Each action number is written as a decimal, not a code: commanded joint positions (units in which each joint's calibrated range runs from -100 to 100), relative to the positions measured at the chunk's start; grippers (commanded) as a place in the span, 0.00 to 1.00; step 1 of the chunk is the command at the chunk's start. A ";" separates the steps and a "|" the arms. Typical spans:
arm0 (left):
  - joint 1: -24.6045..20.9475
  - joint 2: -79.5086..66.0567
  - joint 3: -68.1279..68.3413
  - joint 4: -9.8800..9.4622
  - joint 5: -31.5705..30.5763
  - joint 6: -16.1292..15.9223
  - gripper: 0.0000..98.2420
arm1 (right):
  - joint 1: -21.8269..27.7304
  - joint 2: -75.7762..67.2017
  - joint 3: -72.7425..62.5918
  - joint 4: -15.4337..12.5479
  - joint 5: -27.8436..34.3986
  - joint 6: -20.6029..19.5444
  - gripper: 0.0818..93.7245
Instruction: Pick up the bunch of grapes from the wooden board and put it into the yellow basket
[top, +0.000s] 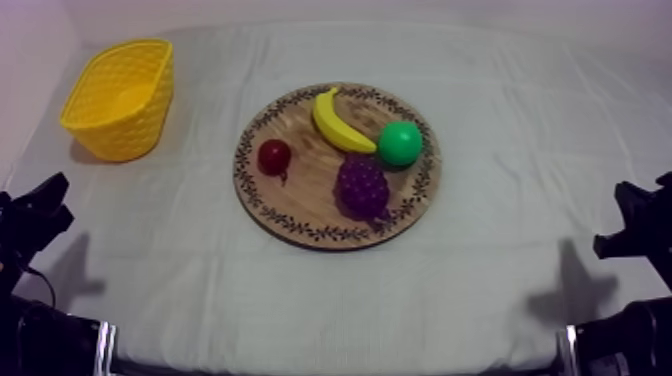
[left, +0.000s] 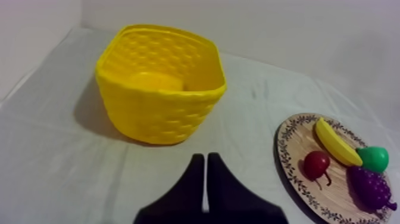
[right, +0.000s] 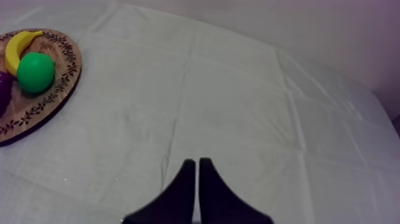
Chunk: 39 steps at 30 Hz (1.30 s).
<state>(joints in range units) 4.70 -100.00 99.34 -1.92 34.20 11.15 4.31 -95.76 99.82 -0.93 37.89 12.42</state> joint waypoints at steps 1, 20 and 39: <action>-0.03 0.00 -0.01 -0.01 0.00 0.01 0.00 | -0.02 0.00 -0.04 -0.02 0.02 0.01 0.00; 5.66 0.00 -0.01 -0.01 0.00 -0.05 0.00 | -0.02 0.00 -0.04 -0.02 0.02 0.01 0.00; 14.25 5.14 -1.70 1.56 -0.03 -1.52 0.00 | -0.02 0.00 -0.04 -0.02 0.02 0.01 0.00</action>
<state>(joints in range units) 18.90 -96.56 98.04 -0.53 34.52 10.11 4.31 -95.76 99.82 -0.93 37.89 12.60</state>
